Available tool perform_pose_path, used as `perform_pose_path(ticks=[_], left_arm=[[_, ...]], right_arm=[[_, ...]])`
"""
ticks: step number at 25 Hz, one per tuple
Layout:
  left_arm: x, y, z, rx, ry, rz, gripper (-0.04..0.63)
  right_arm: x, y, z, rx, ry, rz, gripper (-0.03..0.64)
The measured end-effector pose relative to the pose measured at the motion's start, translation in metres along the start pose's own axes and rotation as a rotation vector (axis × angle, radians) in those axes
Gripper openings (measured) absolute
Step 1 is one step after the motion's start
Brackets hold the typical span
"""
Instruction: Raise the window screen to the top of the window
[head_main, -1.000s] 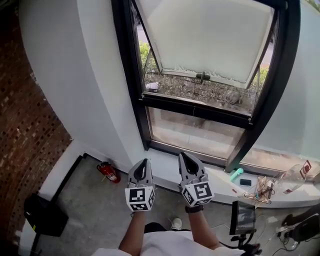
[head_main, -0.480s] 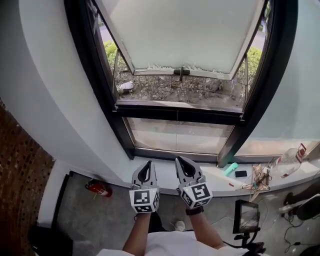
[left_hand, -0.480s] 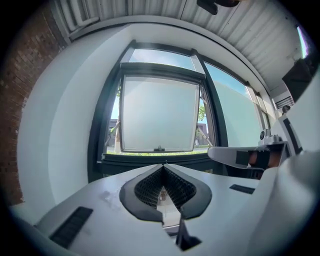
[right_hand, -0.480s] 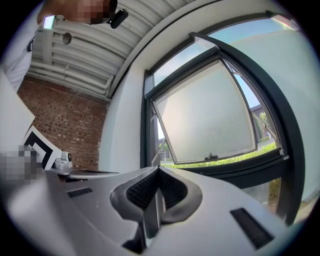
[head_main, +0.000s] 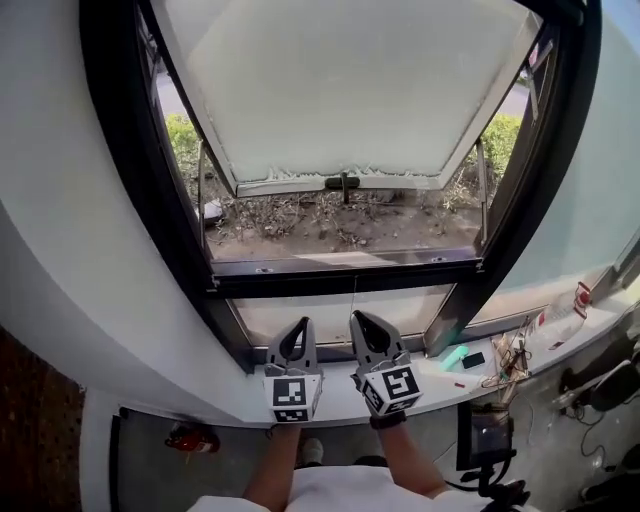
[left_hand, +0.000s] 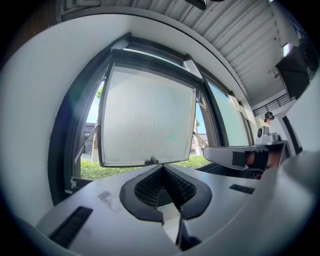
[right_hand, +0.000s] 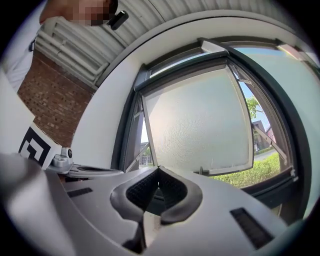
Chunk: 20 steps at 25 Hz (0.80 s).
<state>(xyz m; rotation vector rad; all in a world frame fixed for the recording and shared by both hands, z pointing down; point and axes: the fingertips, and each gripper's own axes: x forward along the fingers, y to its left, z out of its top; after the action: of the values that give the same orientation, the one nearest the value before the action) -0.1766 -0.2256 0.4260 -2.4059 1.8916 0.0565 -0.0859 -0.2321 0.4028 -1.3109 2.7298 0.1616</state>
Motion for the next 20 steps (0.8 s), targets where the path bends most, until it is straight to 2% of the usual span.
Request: perform_pose_path(ticks=[5, 8, 14, 16, 18, 20], left_arm=[[0.032, 0.034, -0.013, -0.038, 0.007, -0.025, 0.0], [0.05, 0.034, -0.014, -0.01, 0.006, -0.046, 0.0], [0.09, 0.013, -0.016, 0.111, 0.039, -0.096, 0.0], [0.1, 0.006, -0.024, 0.181, 0.069, -0.112, 0.001], [0.11, 0.0, -0.039, 0.286, 0.124, -0.129, 0.001], [0.12, -0.005, -0.054, 0.351, 0.207, -0.147, 0.002]], right_arm=[[0.022, -0.011, -0.015, -0.034, 0.038, -0.054, 0.002], [0.035, -0.03, -0.015, -0.034, 0.036, -0.084, 0.002], [0.053, -0.059, -0.015, -0.033, 0.024, -0.1, 0.002], [0.055, -0.072, -0.02, -0.011, 0.028, -0.112, 0.002], [0.056, -0.083, -0.023, -0.003, 0.03, -0.116, 0.002], [0.056, -0.092, -0.026, 0.008, 0.035, -0.116, 0.002]])
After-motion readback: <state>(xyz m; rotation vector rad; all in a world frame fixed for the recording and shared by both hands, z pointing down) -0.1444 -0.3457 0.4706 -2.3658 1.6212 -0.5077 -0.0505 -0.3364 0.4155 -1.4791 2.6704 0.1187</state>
